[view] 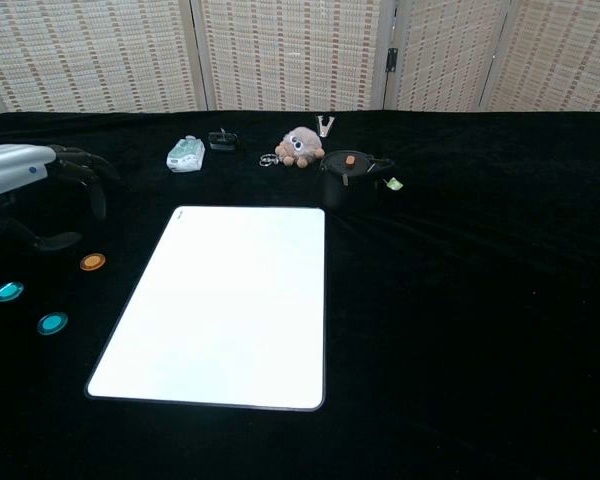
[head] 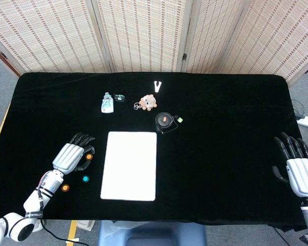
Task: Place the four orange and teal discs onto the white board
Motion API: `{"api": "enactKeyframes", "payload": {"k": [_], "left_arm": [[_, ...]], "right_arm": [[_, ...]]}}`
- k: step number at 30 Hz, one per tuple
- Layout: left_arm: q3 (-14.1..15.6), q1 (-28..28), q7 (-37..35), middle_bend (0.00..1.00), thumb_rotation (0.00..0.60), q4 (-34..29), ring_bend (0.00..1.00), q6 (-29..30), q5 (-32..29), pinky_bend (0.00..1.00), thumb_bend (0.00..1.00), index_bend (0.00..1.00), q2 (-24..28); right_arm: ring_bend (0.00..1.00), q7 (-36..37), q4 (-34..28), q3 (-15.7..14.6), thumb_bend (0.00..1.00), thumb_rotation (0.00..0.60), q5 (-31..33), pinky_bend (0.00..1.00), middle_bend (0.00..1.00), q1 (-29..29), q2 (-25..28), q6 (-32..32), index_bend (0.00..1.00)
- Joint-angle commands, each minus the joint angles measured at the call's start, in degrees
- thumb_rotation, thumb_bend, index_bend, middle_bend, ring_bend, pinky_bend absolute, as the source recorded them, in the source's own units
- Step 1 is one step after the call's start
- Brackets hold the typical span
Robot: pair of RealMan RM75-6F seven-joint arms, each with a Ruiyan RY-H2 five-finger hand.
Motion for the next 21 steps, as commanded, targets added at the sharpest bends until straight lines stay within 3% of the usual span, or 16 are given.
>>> {"api": "enactKeyframes", "payload": {"k": [1,13,21], "left_arm": [[0.27,-1.0,0.46,0.18,0.6,1.77,0.1,-1.22,-1.22,0.0,0.44,0.45,-2.1],[0.48,-3.29,5.77,0.18,0.6,8.62,0.09,-3.39,-4.68,0.0,0.44,0.44,-8.26],[0.94,-2.81,7.14,0.18,0.6,9.89,0.08,-3.38,-6.84,0.0,0.43,0.42,-8.84]], "right_arm": [[0.01,0.01,0.07,0.0,0.43,0.6,0.23,0.0,0.0,0.06,-0.08,-0.19,0.0],[0.01,0.25,0.24,-0.17,0.43,0.6,0.55,0.0,0.0,0.05,-0.2,-0.32,0.0],[0.01,0.49,0.35,-0.21,0.43,0.6,0.75,0.0,0.0,0.1,-0.27,-0.49,0.0]]}}
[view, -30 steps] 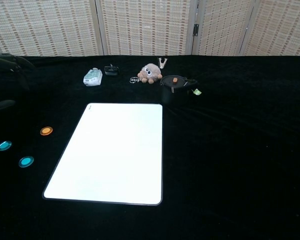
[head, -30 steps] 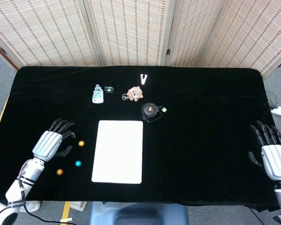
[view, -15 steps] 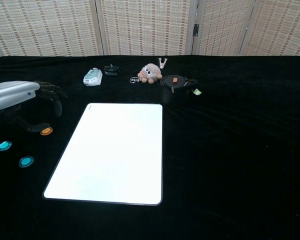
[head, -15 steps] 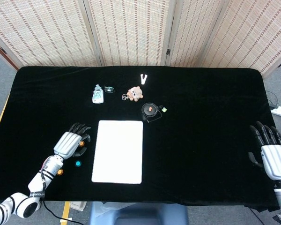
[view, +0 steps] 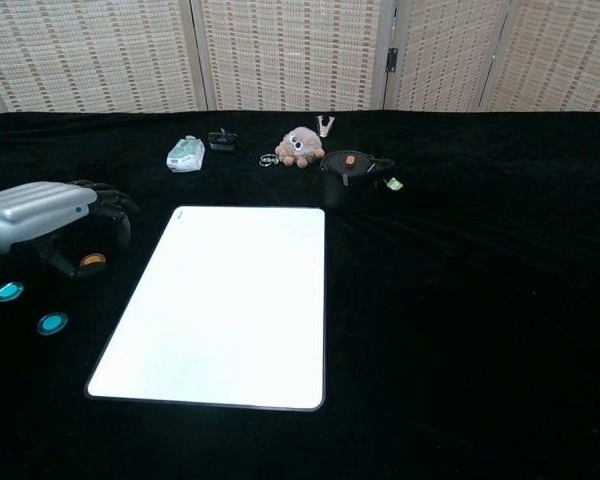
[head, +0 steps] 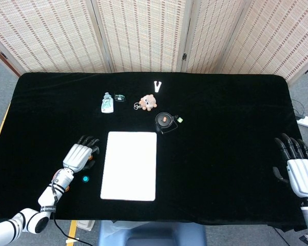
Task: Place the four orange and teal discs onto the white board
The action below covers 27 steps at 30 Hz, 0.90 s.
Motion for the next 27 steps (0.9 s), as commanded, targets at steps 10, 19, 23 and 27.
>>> {"api": "enactKeyframes", "payload": {"k": [10,19,23,27], "left_arm": [[0.48,0.13,0.72,0.18,0.6,2.26,0.07,-1.03,-2.44,0.0,0.43,0.42,-0.69],[0.55,0.02,0.4,0.18,0.6,3.54,0.07,-1.46,-3.45,0.0,0.43,0.43,-1.17],[0.6,-0.05,0.21,0.18,0.6,4.01,0.07,-1.49,-3.57,0.0,0.43,0.44,-1.42],[0.6,-0.12,-0.1,0.18,0.6,4.42,0.07,-1.38,-3.58,0.0,0.44,0.47,-1.66]], "right_arm": [[0.01,0.21,0.07,-0.14,0.43,0.6,-0.01,0.0,0.0,-0.06,-0.11,0.05,0.0],[0.01,0.41,0.21,-0.22,0.43,0.6,0.11,0.0,0.0,-0.25,-0.16,0.26,0.0],[0.01,0.57,0.35,-0.23,0.43,0.6,0.2,0.0,0.0,-0.26,-0.25,0.19,0.0],[0.01,0.69,0.46,-0.24,0.43,0.6,0.21,0.0,0.0,-0.34,-0.27,0.32,0.0]]}}
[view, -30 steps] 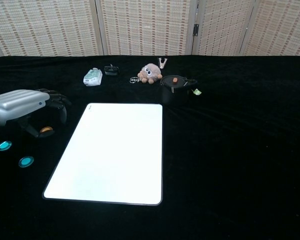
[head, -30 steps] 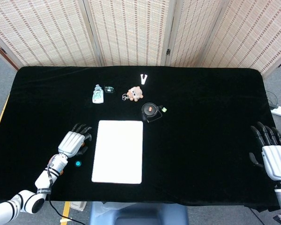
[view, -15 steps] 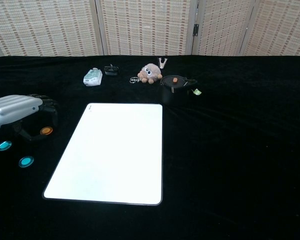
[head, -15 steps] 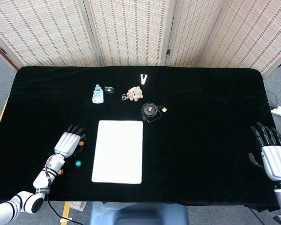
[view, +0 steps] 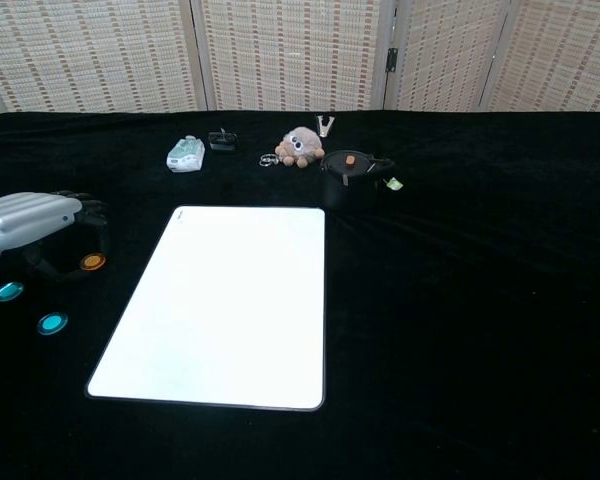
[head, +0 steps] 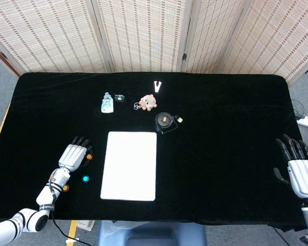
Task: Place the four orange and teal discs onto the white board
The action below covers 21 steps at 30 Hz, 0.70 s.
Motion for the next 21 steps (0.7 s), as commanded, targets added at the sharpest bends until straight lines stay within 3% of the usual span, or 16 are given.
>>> {"api": "enactKeyframes", "payload": {"k": [1,10,21], "left_arm": [[0.0,-0.03,-0.24,0.18,0.6,0.17,0.07,0.19,0.08,0.0,0.44,0.48,-0.15],[0.11,-0.13,-0.88,0.18,0.6,-0.13,0.08,1.29,1.04,0.0,0.44,0.52,0.02],[-1.16,-2.52,2.12,0.18,0.6,-8.53,0.07,2.27,2.84,0.0,0.44,0.52,2.51]], "right_arm": [[0.01,0.06,0.07,0.0,0.43,0.6,-0.02,0.0,0.0,-0.04,-0.01,0.08,0.0],[0.01,0.15,0.2,0.01,0.43,0.6,-0.02,0.0,0.0,-0.08,-0.09,0.16,0.0],[0.0,1.0,1.11,-0.02,0.43,0.6,0.17,0.0,0.0,-0.22,-0.35,0.13,0.0]]}}
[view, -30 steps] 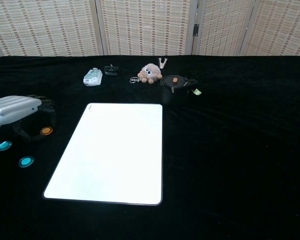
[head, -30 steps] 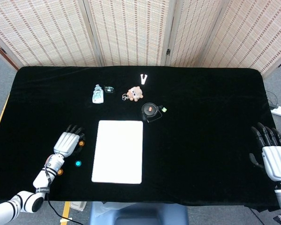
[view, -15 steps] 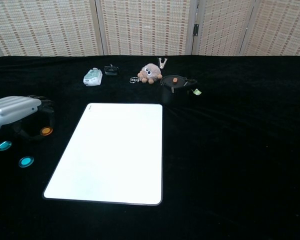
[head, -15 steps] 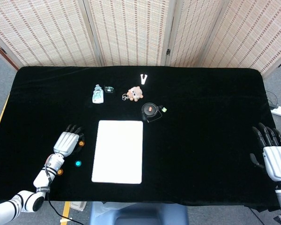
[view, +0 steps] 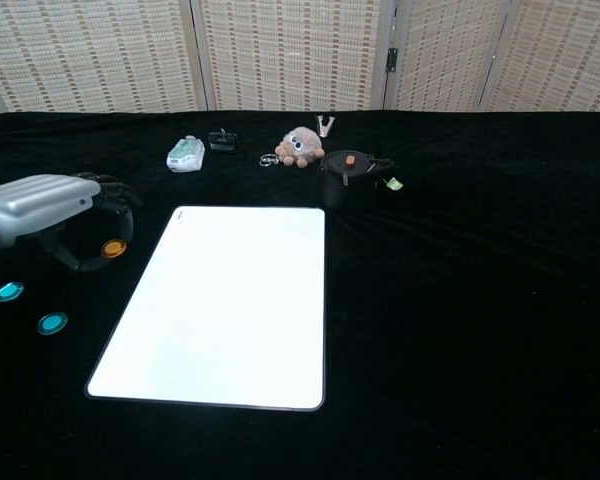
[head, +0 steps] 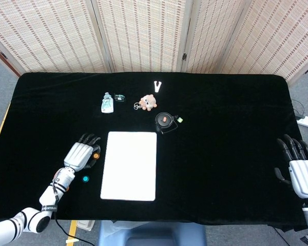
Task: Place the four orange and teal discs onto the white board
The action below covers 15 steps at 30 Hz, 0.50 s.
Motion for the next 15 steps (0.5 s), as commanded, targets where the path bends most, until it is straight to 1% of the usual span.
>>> {"api": "enactKeyframes", "payload": {"k": [1,6,11,14,15], "left_arm": [[-0.92,-1.7,1.83,0.18,0.6,-2.61,0.07,-0.81,0.04,0.0,0.44,0.52,0.44],[-2.28,-4.22,4.31,0.18,0.6,-3.55,0.07,-2.87,-1.23,0.0,0.44,0.51,-0.93],[-3.38,-6.68,6.84,0.18,0.6,-2.69,0.07,-5.33,-3.5,0.0,0.44,0.51,-3.0],[-3.44,-7.64,9.81,0.17,0.6,-2.74,0.05,-7.51,-6.42,0.0,0.44,0.42,-3.33],[-3.47,-7.72,10.29,0.16,0.6,-3.23,0.04,-7.77,-7.13,0.0,0.44,0.38,-3.24]], "right_arm": [[0.01,0.41,0.39,-0.01,0.43,0.6,0.11,0.0,0.0,-0.07,-0.06,-0.04,0.0],[0.0,1.22,1.14,-0.1,0.43,0.6,0.27,0.0,0.0,-0.28,-0.16,-0.04,0.0],[0.0,1.94,1.76,-0.22,0.43,0.6,0.41,0.0,0.0,-0.51,-0.25,-0.05,0.0],[0.0,2.21,2.0,-0.3,0.43,0.6,0.41,0.0,0.0,-0.68,-0.3,0.05,0.0],[0.0,2.28,2.05,-0.32,0.43,0.6,0.39,0.0,0.0,-0.74,-0.3,0.1,0.0]]}}
